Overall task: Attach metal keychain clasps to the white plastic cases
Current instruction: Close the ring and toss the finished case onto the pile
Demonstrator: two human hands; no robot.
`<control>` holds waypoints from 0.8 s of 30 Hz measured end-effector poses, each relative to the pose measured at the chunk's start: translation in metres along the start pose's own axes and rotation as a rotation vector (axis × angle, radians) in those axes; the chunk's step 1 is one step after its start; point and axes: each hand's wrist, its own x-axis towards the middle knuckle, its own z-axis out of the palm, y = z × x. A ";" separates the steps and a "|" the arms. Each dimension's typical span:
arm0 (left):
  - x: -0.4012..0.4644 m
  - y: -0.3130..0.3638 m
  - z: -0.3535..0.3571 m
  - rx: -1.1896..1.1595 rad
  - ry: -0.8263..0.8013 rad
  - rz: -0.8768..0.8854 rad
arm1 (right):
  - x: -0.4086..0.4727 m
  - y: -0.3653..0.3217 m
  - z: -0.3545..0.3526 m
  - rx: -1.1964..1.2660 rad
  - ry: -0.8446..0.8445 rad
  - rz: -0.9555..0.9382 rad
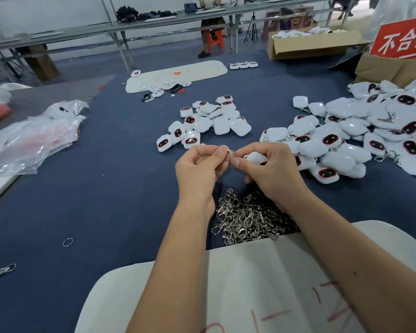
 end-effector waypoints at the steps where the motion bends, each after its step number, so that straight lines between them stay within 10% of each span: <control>1: 0.001 0.000 0.000 0.006 0.008 -0.001 | 0.000 0.000 0.000 0.022 0.011 -0.001; 24: 0.000 0.002 0.000 -0.050 0.023 -0.085 | 0.000 0.000 0.000 -0.005 0.045 -0.027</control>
